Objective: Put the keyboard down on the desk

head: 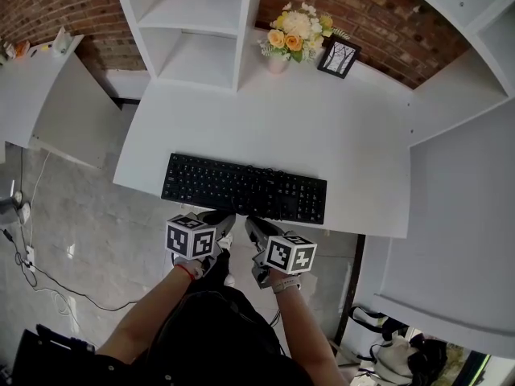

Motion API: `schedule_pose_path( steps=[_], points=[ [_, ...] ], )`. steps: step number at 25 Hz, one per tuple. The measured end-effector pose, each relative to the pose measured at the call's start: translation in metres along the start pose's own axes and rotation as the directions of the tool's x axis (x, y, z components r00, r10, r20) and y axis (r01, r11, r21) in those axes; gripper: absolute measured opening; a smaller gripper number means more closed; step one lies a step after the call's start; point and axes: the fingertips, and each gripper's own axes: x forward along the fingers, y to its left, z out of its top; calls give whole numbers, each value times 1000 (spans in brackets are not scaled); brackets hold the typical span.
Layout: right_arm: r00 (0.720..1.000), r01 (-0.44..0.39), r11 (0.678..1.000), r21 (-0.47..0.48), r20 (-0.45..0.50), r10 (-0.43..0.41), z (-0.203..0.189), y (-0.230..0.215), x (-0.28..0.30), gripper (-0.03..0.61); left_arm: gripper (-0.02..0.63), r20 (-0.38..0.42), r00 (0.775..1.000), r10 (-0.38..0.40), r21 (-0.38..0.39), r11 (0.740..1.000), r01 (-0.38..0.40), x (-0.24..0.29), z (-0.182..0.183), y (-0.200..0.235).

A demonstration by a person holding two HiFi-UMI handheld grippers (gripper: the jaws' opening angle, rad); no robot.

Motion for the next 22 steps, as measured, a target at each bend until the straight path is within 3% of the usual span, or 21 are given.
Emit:
schedule_pose_path(
  steps=[8,14,22],
  points=[
    [1000,-3,994,109,9,2,2,-3,11,3,-14,27,999,24,-40,999,-23,-6,4,9],
    [998,-61,969,239,30,55,11,3,22,2,-12,51,998,41,-83,996,-37,-10,13,17],
    [999,-36,957,288,-2,38,25,4,35,2,-12,53,996,71,-79,995,-67,-8,28,26]
  ],
)
